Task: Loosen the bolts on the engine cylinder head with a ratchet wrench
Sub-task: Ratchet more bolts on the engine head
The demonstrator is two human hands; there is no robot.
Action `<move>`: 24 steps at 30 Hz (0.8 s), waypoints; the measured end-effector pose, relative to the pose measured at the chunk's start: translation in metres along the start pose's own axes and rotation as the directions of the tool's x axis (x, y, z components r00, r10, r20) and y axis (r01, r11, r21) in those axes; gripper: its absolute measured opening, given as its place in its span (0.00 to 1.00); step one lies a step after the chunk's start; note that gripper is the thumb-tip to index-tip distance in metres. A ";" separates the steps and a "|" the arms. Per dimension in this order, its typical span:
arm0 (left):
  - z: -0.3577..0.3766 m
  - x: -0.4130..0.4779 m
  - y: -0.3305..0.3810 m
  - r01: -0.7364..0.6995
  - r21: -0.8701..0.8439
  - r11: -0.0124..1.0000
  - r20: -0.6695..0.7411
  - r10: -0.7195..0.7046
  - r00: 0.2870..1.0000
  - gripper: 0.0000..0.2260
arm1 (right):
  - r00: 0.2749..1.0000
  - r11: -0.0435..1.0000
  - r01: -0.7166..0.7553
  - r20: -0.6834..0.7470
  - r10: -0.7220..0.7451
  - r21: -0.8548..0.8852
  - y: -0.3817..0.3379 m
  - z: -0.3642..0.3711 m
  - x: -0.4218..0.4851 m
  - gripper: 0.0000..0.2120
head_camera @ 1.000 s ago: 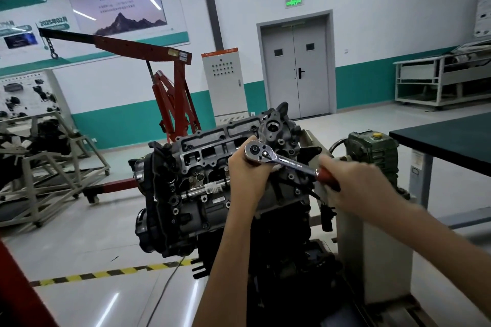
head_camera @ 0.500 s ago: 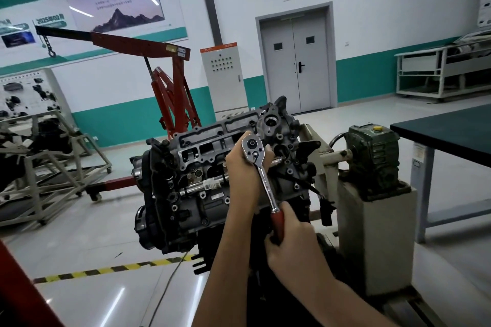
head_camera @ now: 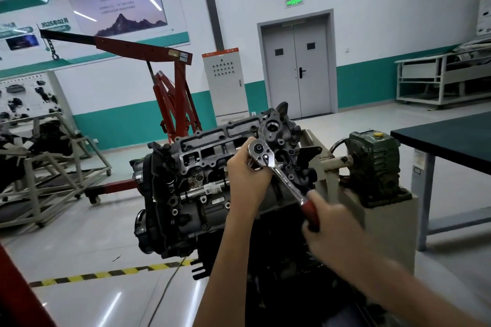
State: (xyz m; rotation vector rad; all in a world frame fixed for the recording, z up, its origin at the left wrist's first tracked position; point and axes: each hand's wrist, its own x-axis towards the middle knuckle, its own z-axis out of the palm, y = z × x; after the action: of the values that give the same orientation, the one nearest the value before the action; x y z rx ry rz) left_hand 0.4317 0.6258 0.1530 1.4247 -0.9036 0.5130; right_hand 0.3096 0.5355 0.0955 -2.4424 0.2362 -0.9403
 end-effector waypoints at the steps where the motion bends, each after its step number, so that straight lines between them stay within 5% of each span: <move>1: 0.002 -0.001 -0.001 0.004 0.010 1.000 -0.020 -0.004 1.000 0.17 | 0.998 0.995 -0.056 -0.008 0.057 0.088 -0.011 0.015 -0.010 0.18; 6: 0.002 0.000 0.001 0.085 -0.086 0.993 -0.038 -0.088 0.995 0.13 | 0.991 0.945 -0.137 0.038 0.132 0.297 -0.043 0.046 -0.023 0.12; 11: 0.001 0.005 -0.001 0.168 -0.061 0.984 -0.010 -0.169 0.986 0.19 | 0.993 1.000 0.025 0.120 -0.025 0.005 0.001 -0.006 0.002 0.17; 14: -0.001 0.005 -0.001 0.126 -0.071 0.990 0.021 -0.124 0.992 0.19 | 0.976 0.931 0.213 0.105 -0.190 -0.296 0.021 -0.046 0.039 0.12; 17: -0.001 0.006 0.001 0.106 -0.106 0.989 0.021 -0.105 0.994 0.18 | 0.957 0.864 0.279 0.050 -0.285 -0.419 0.023 -0.067 0.061 0.11; 24: 0.006 -0.001 -0.003 0.027 -0.040 0.999 -0.064 -0.030 0.997 0.14 | 0.997 0.995 0.083 -0.005 -0.083 -0.048 -0.002 -0.002 0.001 0.12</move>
State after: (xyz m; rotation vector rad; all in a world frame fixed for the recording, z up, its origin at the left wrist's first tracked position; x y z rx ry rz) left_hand 0.4321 0.6197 0.1496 1.3759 -0.8361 0.5150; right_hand 0.3093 0.5359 0.0984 -2.5096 0.1619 -0.9894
